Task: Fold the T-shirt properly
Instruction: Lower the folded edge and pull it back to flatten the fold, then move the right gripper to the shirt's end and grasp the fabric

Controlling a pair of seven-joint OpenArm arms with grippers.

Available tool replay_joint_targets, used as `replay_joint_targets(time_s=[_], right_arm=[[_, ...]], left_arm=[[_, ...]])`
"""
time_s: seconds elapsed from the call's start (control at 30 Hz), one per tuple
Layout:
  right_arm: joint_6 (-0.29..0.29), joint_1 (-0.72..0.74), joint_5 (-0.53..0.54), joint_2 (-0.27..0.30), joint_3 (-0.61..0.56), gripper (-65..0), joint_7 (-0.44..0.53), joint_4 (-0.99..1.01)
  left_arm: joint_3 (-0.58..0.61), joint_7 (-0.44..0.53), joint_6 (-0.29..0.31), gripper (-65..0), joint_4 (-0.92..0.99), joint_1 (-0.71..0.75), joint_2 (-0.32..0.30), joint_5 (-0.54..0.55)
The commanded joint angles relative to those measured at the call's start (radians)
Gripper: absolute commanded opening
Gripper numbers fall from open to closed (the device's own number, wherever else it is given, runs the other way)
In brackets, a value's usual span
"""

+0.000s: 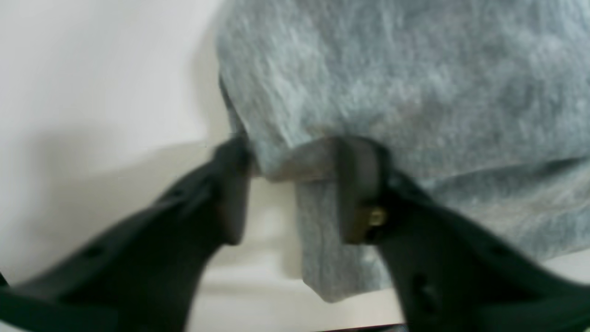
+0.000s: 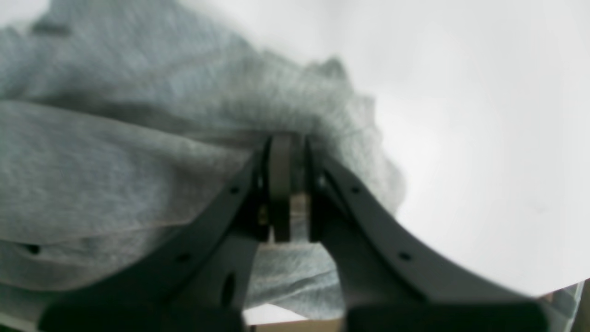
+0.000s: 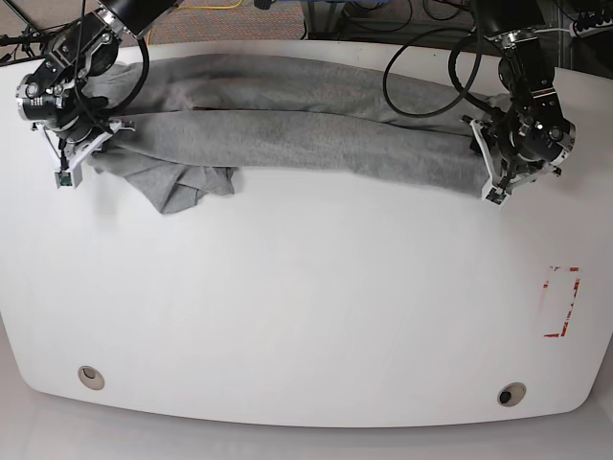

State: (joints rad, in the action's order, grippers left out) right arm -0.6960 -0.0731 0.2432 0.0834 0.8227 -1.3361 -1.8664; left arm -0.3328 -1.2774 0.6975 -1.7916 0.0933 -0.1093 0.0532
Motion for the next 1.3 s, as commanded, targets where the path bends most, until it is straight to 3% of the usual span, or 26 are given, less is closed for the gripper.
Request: replay_joint_targets(time_s=[0.0,0.13,0.37,0.57,0.93,1.13,1.27], right_arm=[[-0.002,-0.037,0.017,0.04,-0.049,-57.9,0.08,0.04],[-0.002,-0.087,0.017,0.052,-0.088,-56.8,0.162,0.11],[-0.002,-0.098,-0.025,0.082,-0.098,-56.6,0.229,0.205],[-0.002,-0.038,-0.117,0.082,-0.099,-56.4,0.297,0.293],[-0.002,0.135,-0.221,0.086,-0.181,-56.4,0.441,0.475],[-0.002,0.213,-0.253,0.102,-0.19,-56.4,0.45,0.511],[-0.002,0.235,-0.249,0.114,-0.191,-56.1,0.399,0.491]], left_arm=[[-0.009,0.008,0.001,-46.7,0.002,-0.004,-0.013,-0.002],[-0.01,0.012,0.001,-47.1,0.005,0.021,-0.054,-0.002],[-0.01,0.055,0.001,-46.1,0.042,0.03,-0.063,-0.003],[-0.01,0.08,0.001,-39.7,0.152,-0.008,-0.079,-0.002],[-0.009,0.167,0.001,-39.0,0.278,-0.103,-0.082,-0.003],[-0.002,0.175,0.001,-39.0,0.341,-0.154,-0.082,-0.002],[-0.002,0.172,0.001,-38.9,0.341,-0.174,-0.083,-0.002]])
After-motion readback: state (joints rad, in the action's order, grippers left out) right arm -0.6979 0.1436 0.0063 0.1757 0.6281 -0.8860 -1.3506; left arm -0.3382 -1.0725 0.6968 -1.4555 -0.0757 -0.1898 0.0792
